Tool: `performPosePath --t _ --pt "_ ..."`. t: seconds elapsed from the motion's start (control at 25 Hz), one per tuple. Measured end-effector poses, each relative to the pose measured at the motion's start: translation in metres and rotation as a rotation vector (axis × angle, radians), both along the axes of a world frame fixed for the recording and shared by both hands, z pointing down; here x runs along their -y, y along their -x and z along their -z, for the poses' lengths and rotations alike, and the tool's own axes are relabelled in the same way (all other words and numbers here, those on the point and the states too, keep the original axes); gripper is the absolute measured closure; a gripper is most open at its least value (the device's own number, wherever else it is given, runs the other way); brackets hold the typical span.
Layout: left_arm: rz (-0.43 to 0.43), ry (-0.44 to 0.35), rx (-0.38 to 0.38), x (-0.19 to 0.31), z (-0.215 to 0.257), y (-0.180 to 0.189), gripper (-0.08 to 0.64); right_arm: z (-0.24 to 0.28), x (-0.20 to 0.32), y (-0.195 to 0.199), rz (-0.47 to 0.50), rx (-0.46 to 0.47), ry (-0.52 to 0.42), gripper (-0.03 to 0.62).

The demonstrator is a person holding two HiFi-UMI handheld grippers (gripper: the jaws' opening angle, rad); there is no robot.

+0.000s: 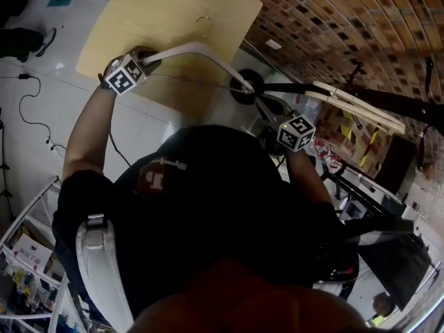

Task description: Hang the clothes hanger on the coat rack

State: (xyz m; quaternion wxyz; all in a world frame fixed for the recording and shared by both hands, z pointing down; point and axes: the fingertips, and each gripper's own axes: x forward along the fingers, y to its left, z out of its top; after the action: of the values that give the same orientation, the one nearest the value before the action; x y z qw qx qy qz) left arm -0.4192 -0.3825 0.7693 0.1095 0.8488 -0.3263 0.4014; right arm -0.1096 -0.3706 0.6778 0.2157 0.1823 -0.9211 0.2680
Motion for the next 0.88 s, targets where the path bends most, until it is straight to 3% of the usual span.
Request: performPosePath --t 0.4,0.68,0.88 --pt "0.020 -0.226 -0.021 -0.021 0.118 -0.051 0.459 0.033 -0.009 -0.073 -0.011 0.029 -0.085 0.578" --pt "0.016 -0.294 0.034 -0.078 0.174 -0.087 0.459 0.048 -0.024 -0.125 -0.023 0.078 -0.119 0.578" --pt "0.001 -0.369 0.017 -0.111 0.197 -0.128 0.459 0.059 -0.034 -0.155 -0.047 0.106 -0.162 0.578"
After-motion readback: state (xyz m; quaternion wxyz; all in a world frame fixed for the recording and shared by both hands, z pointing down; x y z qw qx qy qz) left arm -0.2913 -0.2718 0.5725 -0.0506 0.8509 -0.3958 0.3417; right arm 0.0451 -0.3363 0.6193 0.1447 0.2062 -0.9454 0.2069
